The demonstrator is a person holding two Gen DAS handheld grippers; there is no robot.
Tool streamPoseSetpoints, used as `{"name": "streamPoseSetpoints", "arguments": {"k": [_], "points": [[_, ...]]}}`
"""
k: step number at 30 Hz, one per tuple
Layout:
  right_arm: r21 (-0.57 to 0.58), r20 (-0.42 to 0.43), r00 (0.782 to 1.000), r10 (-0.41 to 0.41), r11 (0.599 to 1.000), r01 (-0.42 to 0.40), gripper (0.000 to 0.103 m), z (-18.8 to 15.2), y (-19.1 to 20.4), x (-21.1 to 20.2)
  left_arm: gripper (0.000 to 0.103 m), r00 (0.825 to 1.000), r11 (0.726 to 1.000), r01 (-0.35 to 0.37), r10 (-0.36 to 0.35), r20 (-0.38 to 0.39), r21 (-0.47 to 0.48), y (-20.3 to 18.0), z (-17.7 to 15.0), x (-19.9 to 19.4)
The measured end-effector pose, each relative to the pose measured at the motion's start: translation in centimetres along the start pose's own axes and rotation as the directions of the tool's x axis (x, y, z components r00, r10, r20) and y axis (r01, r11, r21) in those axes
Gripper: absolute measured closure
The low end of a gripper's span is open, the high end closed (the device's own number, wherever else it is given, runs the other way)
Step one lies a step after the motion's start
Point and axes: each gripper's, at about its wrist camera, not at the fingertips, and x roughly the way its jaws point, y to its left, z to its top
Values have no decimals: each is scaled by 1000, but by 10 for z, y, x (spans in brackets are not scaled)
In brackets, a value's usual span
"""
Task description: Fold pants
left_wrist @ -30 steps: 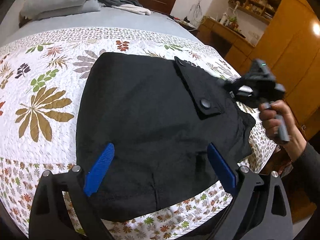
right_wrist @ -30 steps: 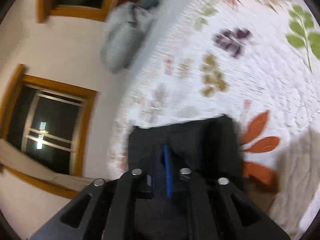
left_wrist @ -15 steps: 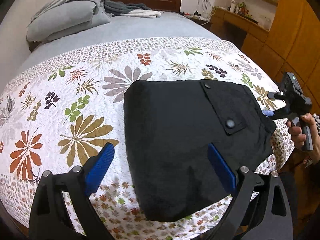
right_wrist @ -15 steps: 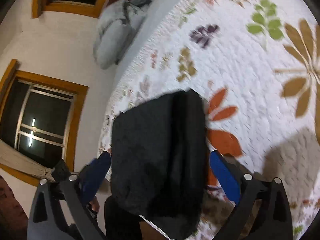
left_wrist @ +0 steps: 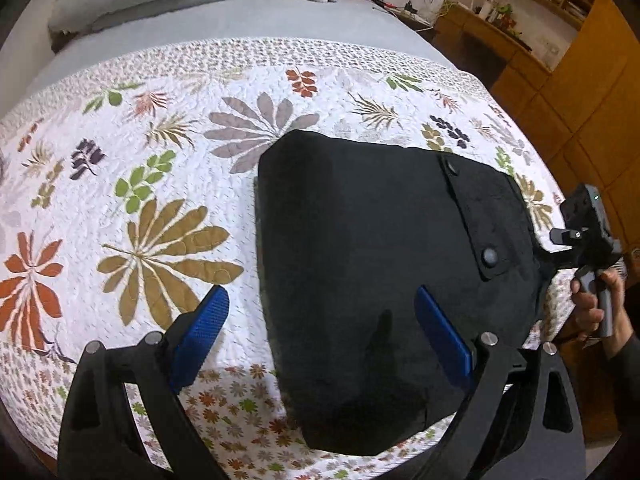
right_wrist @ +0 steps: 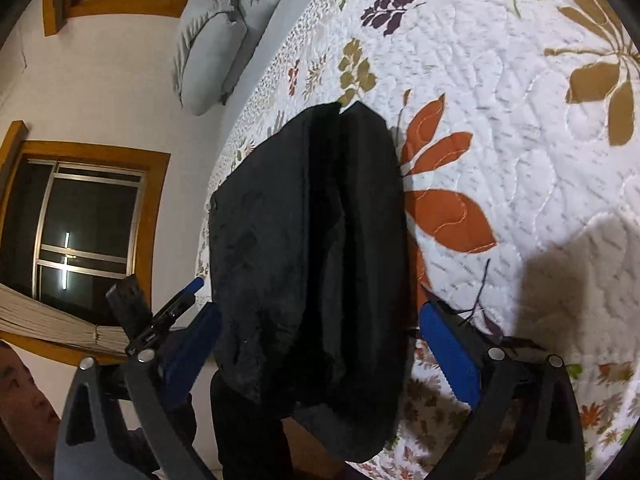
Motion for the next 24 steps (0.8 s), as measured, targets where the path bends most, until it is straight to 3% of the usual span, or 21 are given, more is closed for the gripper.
{"name": "streamPoseSetpoints", "arguments": {"k": [2, 3, 6, 11, 15, 16, 19, 24], "points": [[1, 36, 999, -19, 1000, 19, 3, -1, 2, -7, 9, 993, 992, 116, -116, 2, -43, 15, 6, 1], [3, 45, 999, -15, 1000, 15, 3, 0, 2, -10, 9, 980, 977, 199, -201, -9, -80, 27, 10, 6], [11, 38, 999, 10, 1000, -10, 3, -2, -2, -20, 9, 931, 920, 345, -361, -62, -184, 58, 18, 30], [11, -19, 1000, 14, 1000, -14, 3, -4, -8, -18, 9, 910, 902, 371, -401, -106, -223, 78, 20, 61], [15, -19, 999, 36, 999, -36, 3, -6, -15, -20, 9, 853, 854, 463, -502, -143, -237, 74, 12, 83], [16, -25, 999, 45, 999, -45, 3, -5, -14, -19, 9, 847, 857, 462, -503, -171, -230, 72, 9, 89], [0, -58, 997, 46, 999, -46, 3, -2, -16, -13, 9, 816, 827, 504, -551, -175, -250, 68, 5, 100], [-17, -115, 992, 56, 998, -58, 3, 2, -16, 4, 7, 792, 796, 535, -590, -159, -284, 63, 0, 108]]}}
